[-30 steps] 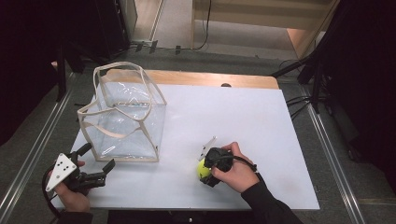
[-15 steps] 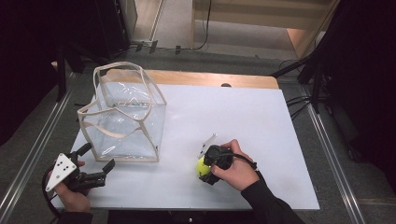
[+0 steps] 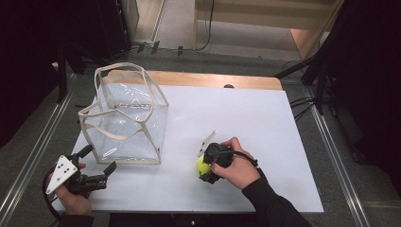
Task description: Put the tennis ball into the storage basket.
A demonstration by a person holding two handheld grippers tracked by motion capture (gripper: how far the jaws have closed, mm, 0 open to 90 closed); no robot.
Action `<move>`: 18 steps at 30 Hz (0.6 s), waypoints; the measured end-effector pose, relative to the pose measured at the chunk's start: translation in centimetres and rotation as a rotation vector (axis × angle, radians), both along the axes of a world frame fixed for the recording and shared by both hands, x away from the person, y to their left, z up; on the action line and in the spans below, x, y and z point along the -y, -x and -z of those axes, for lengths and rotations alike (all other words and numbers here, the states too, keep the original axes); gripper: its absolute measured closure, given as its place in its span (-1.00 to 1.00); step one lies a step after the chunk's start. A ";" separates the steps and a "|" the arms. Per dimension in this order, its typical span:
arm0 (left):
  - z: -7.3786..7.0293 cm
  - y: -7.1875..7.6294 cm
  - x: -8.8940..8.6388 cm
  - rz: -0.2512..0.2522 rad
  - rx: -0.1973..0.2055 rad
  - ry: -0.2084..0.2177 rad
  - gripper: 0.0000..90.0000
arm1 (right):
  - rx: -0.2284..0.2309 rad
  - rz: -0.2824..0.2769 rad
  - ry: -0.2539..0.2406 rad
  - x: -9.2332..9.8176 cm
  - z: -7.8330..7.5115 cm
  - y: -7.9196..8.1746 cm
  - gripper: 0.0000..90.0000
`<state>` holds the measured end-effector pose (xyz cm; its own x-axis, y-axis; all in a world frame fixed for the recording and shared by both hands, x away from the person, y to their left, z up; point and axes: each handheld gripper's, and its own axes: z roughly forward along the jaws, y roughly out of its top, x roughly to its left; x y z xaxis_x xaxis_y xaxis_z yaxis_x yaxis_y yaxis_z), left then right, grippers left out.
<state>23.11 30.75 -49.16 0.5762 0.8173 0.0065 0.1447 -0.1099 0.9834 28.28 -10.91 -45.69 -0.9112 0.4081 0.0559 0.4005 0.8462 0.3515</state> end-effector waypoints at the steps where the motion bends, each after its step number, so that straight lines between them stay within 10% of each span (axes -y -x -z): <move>1: 0.0 0.0 0.0 0.000 0.001 0.000 -1.00 | 0.000 -0.002 -0.005 -0.1 0.0 0.0 -0.49; 18: 0.0 0.0 -0.1 -0.001 0.001 0.000 -1.00 | -0.006 -0.041 -0.021 -1.8 -1.1 -1.7 -0.49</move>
